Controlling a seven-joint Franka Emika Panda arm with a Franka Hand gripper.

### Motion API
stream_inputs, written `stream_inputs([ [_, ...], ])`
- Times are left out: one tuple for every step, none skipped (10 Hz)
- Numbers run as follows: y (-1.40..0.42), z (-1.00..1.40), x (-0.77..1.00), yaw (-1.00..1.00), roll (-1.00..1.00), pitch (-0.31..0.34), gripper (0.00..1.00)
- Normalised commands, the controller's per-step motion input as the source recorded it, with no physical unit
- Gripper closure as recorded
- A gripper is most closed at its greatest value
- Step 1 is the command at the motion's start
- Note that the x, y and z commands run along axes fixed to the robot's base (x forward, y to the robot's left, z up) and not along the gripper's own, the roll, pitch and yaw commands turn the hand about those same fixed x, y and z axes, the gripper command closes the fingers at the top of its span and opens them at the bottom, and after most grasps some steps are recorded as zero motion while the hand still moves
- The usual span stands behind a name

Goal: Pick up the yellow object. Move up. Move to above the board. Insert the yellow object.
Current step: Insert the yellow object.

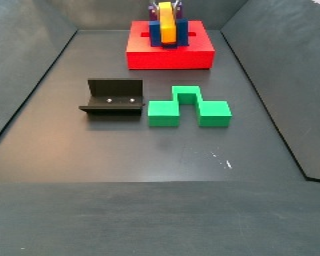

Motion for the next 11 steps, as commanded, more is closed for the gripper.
stream_inputs([
  [0.18, -0.27, 0.12, 0.00, 0.12, -0.004, 1.00],
  [0.30, -0.21, 0.02, 0.00, 0.10, 0.000, 1.00],
  [0.32, -0.15, 0.00, 0.00, 0.07, 0.000, 1.00],
  [0.00, -0.12, 0.00, 0.00, 0.02, -0.001, 1.00],
  [-0.11, -0.09, -0.01, 0.04, 0.04, -0.039, 1.00],
  [-0.22, -0.06, -0.07, 0.11, 0.06, -0.039, 1.00],
  [-0.26, -0.03, -0.09, 0.17, 0.07, -0.023, 1.00],
  [-0.09, -0.05, -0.05, 0.22, 0.03, -0.024, 1.00],
  [0.00, -0.16, -0.04, 0.09, 0.03, -0.040, 1.00],
  [0.00, -0.21, 0.00, 0.00, 0.11, -0.007, 1.00],
  [0.02, -0.36, 0.00, 0.01, 0.12, -0.106, 1.00],
])
